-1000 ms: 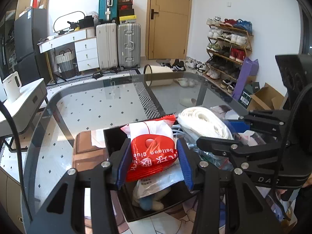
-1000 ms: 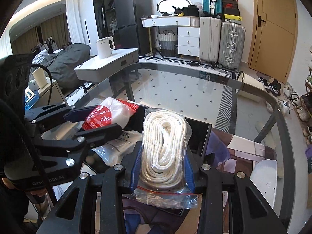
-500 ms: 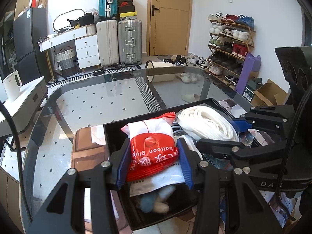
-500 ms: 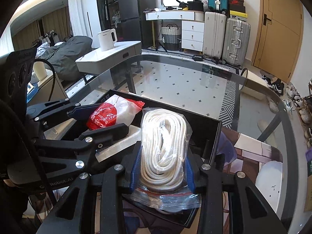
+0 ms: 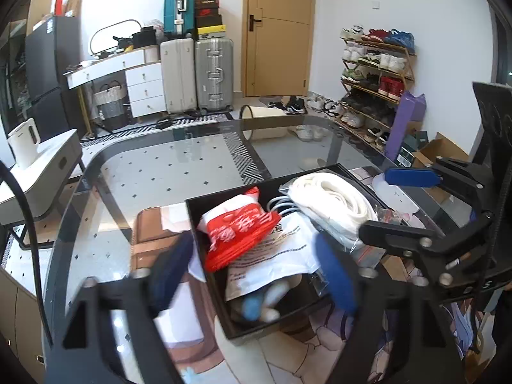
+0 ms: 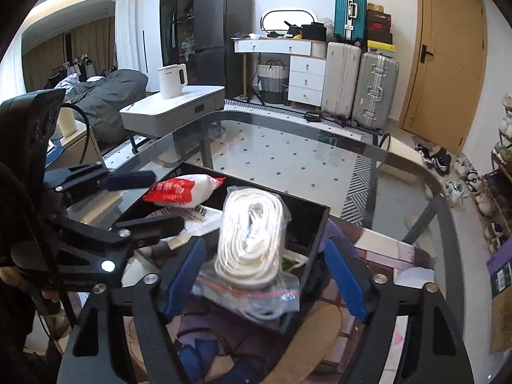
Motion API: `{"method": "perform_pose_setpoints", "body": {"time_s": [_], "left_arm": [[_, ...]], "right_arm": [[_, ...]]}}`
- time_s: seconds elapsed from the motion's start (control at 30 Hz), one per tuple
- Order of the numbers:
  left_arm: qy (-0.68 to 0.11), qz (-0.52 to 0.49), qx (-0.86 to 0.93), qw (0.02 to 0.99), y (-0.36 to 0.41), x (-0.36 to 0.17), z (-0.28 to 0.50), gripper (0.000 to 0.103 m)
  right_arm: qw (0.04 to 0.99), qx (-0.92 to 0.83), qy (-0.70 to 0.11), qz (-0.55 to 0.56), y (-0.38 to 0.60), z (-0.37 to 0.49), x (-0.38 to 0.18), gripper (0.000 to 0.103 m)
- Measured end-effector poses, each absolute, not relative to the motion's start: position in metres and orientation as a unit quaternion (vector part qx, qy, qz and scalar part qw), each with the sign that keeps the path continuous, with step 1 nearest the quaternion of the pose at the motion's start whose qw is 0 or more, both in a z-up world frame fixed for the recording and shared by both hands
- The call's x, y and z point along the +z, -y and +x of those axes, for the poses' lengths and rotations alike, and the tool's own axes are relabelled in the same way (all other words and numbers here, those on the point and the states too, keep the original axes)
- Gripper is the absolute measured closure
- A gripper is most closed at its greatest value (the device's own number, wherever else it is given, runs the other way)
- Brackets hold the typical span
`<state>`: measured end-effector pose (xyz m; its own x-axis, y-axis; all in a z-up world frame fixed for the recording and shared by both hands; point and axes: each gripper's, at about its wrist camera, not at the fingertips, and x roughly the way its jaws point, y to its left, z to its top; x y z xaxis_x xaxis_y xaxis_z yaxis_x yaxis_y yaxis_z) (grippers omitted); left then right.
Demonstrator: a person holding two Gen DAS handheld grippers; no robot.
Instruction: Organize soft objects
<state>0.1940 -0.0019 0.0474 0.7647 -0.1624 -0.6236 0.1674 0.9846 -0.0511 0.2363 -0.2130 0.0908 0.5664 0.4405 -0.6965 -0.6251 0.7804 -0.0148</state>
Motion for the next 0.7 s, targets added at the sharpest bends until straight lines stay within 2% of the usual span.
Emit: {"method": "perform_pose_setpoints", "body": {"time_s": [0.1, 0.17, 0.27, 0.7], "left_arm": [[-0.328, -0.012, -0.089, 0.940, -0.004, 0.049, 0.188, 0.014], [-0.329, -0.022, -0.086, 0.940, -0.008, 0.048, 0.185, 0.008], [-0.316, -0.036, -0.083, 0.944, -0.012, 0.051, 0.175, 0.002], [-0.271, -0.034, -0.063, 0.960, -0.013, 0.052, 0.131, 0.000]], "right_arm": [[0.882, 0.300, -0.345, -0.117, 0.220, 0.228, 0.092, 0.015], [0.885, 0.297, -0.341, -0.108, 0.224, 0.223, 0.093, 0.005], [0.892, 0.296, -0.331, -0.092, 0.231, 0.213, 0.095, 0.001], [0.914, 0.299, -0.270, -0.041, 0.250, 0.176, 0.095, 0.001]]}}
